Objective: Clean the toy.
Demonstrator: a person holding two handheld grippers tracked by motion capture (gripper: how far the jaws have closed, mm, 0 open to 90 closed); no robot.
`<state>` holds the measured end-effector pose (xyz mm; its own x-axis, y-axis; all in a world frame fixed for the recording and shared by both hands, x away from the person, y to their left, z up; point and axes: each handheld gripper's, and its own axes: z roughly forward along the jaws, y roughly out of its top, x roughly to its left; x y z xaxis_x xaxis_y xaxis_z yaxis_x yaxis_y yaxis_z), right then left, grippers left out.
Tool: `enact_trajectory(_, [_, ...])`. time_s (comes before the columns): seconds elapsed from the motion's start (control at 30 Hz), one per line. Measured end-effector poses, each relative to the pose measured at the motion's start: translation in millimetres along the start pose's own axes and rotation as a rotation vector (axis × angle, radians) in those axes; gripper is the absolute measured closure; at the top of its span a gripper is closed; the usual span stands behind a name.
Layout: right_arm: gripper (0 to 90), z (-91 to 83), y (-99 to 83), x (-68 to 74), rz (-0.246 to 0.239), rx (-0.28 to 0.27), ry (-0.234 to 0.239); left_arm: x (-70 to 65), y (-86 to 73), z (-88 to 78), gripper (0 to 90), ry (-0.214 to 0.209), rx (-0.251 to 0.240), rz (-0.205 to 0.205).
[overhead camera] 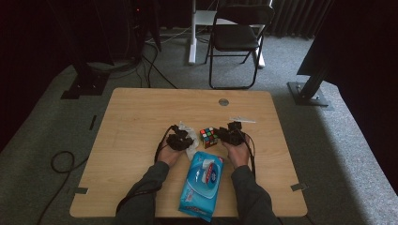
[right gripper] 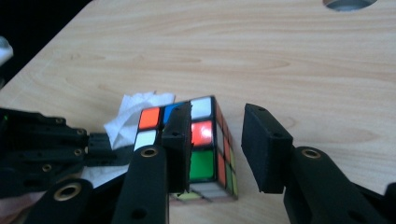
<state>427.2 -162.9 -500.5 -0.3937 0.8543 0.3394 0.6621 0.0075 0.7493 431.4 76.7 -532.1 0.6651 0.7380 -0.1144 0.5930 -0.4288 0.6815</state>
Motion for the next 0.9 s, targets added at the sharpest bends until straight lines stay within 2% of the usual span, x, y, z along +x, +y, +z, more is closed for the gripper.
enact_trajectory(0.13, [70.9, 2.2, -3.0, 3.4, -0.009, 0.034, 0.015, -6.5, 5.4, -2.6, 87.5, -0.031, -0.024, 0.022])
enact_trajectory(0.27, [71.6, 3.0, -3.0, 7.8, -0.009, 0.046, 0.014, -11.4, 10.3, -2.5, 87.6, -0.039, -0.035, 0.036])
enact_trajectory(0.57, [69.5, 6.7, -3.2, 15.0, -0.015, 0.062, 0.041, -6.6, 13.0, -4.1, 87.5, -0.016, -0.052, 0.000])
enact_trajectory(0.9, [69.3, 17.3, 5.4, 18.7, -0.019, 0.088, 0.027, -3.6, 12.9, -6.9, 87.5, -0.006, -0.063, -0.013])
